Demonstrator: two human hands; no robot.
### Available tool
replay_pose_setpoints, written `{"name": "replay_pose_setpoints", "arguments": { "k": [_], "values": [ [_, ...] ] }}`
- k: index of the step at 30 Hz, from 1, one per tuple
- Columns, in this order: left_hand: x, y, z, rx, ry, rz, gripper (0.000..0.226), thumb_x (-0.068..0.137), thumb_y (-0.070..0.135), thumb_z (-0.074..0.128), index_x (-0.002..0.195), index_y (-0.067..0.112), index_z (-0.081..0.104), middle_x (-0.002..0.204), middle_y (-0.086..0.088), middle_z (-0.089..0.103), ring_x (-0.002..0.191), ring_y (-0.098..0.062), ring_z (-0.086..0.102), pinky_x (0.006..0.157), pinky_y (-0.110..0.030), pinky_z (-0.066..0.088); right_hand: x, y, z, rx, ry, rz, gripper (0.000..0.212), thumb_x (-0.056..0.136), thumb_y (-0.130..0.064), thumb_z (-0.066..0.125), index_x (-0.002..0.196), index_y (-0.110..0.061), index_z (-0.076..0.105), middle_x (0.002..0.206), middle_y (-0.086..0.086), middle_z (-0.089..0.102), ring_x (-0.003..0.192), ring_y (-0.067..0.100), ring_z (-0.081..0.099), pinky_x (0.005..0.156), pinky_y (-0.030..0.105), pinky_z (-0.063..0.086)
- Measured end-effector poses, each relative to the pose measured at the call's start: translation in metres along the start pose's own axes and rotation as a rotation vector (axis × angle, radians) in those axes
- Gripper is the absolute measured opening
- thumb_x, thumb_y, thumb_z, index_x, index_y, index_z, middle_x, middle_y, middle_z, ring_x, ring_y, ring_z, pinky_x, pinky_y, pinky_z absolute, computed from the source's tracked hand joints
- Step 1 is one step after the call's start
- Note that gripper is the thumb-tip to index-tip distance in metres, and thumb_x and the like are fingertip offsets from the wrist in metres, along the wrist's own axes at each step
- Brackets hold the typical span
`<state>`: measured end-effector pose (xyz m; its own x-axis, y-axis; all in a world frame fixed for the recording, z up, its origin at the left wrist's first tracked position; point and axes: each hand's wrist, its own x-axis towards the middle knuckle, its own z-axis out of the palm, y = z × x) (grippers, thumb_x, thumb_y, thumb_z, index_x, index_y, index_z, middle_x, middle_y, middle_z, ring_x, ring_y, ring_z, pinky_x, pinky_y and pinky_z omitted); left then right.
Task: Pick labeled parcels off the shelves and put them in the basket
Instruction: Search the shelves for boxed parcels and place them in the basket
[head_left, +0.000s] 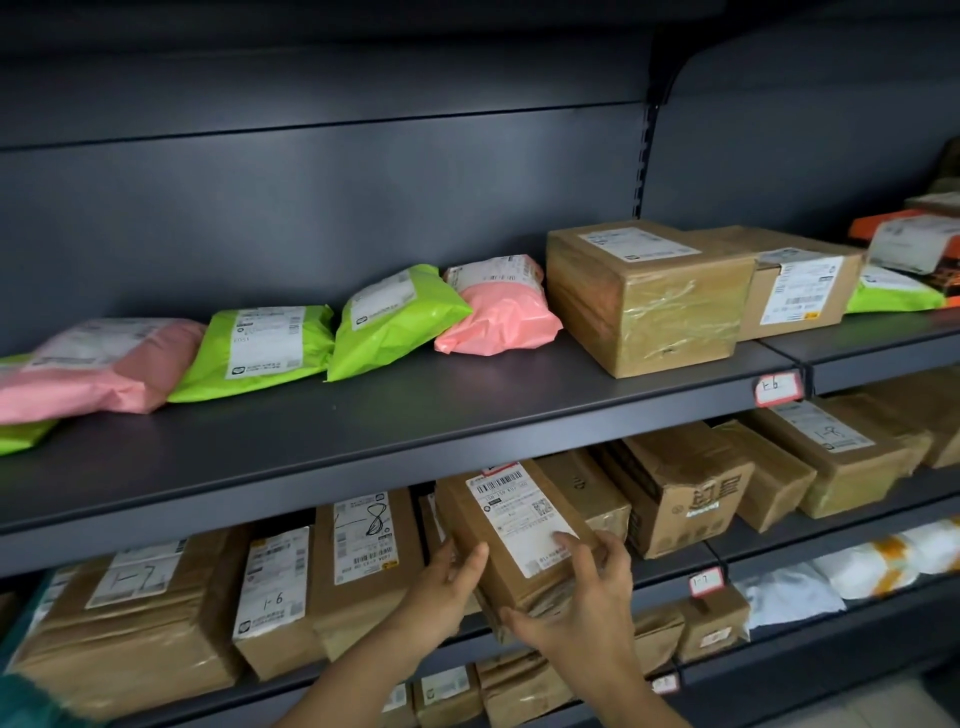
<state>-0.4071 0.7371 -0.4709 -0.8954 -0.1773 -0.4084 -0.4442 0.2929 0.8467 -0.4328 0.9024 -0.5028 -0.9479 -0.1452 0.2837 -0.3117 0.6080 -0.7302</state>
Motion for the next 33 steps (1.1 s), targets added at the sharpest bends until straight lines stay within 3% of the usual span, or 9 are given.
{"name": "replay_pose_setpoints", "arguments": {
  "k": [4,8,10,13,16,20,24,27,33],
  "values": [
    [-0.007,0.001,0.007,-0.227,-0.072,-0.092,0.101,0.06,0.076,0.055,0.144,0.05,0.003,0.147,0.01,0.037,0.126,-0.021,0.048,0.093,-0.045,0.048,-0.009,-0.003,0.002,-0.037,0.016,0.027,0.101,0.038,-0.069,0.06,0.127,-0.024,0.048,0.135,0.008,0.023,0.122,0.028,0.028,0.092,0.037,0.041],
    [-0.009,-0.001,0.016,-0.348,-0.065,-0.131,0.111,0.059,0.064,0.069,0.141,0.055,-0.006,0.148,0.009,0.037,0.131,-0.03,0.042,0.092,-0.063,0.042,-0.016,0.01,0.005,-0.022,0.046,-0.006,0.094,0.035,-0.07,0.066,0.118,-0.026,0.051,0.122,0.009,0.035,0.11,0.028,0.041,0.083,0.037,0.047],
    [-0.01,-0.003,0.019,-0.411,-0.037,-0.121,0.107,0.065,0.056,0.072,0.141,0.055,-0.003,0.148,0.008,0.036,0.132,-0.033,0.04,0.096,-0.066,0.035,-0.017,0.018,0.003,0.009,-0.006,-0.021,0.095,0.037,-0.069,0.066,0.12,-0.026,0.052,0.117,0.003,0.033,0.109,0.023,0.043,0.087,0.029,0.047],
    [-0.013,-0.008,0.022,-0.437,0.005,-0.085,0.094,0.078,0.042,0.071,0.142,0.054,0.004,0.145,0.007,0.04,0.125,-0.028,0.044,0.096,-0.058,0.036,-0.018,0.027,-0.008,0.078,-0.124,-0.009,0.091,0.042,-0.058,0.068,0.124,-0.027,0.047,0.111,-0.003,0.029,0.105,0.012,0.042,0.091,0.018,0.044],
    [-0.018,-0.008,0.031,-0.425,0.015,-0.066,0.091,0.079,0.033,0.073,0.141,0.056,0.01,0.126,0.01,0.052,0.102,-0.019,0.055,0.079,-0.043,0.049,-0.02,0.036,-0.024,0.186,-0.249,0.051,0.082,0.056,-0.028,0.079,0.122,-0.042,0.032,0.111,-0.006,0.029,0.106,0.008,0.041,0.094,0.024,0.047],
    [-0.03,0.007,0.056,-0.368,0.003,0.016,0.089,0.079,0.024,0.073,0.138,0.057,0.015,0.123,0.012,0.054,0.1,-0.01,0.058,0.068,-0.025,0.053,-0.023,0.057,-0.06,0.172,-0.317,0.078,0.082,0.074,-0.013,0.074,0.127,-0.044,0.02,0.116,-0.007,0.032,0.105,0.005,0.041,0.092,0.02,0.044],
    [-0.04,0.032,0.101,-0.305,0.024,0.082,0.084,0.077,0.026,0.075,0.132,0.059,0.021,0.116,0.018,0.053,0.107,-0.009,0.055,0.092,-0.036,0.05,-0.031,0.086,-0.112,0.156,-0.339,0.046,0.082,0.079,-0.015,0.072,0.138,-0.041,0.022,0.12,-0.011,0.033,0.111,0.005,0.044,0.098,0.024,0.046],
    [-0.045,0.055,0.135,-0.138,-0.011,0.151,0.087,0.075,0.025,0.078,0.135,0.054,0.022,0.119,0.019,0.052,0.102,0.002,0.052,0.087,-0.024,0.049,-0.035,0.11,-0.166,0.065,-0.347,0.048,0.08,0.079,-0.013,0.071,0.137,-0.044,0.025,0.122,-0.013,0.032,0.107,0.002,0.046,0.091,0.021,0.049],
    [-0.046,0.101,0.2,0.162,-0.188,0.24,0.097,0.063,0.036,0.083,0.141,0.049,0.027,0.133,0.014,0.047,0.12,-0.007,0.048,0.101,-0.034,0.045,-0.039,0.141,-0.283,-0.056,-0.122,0.102,0.086,0.077,-0.021,0.075,0.143,-0.035,0.022,0.129,-0.012,0.024,0.11,0.004,0.04,0.084,0.019,0.049]
  ]
}}
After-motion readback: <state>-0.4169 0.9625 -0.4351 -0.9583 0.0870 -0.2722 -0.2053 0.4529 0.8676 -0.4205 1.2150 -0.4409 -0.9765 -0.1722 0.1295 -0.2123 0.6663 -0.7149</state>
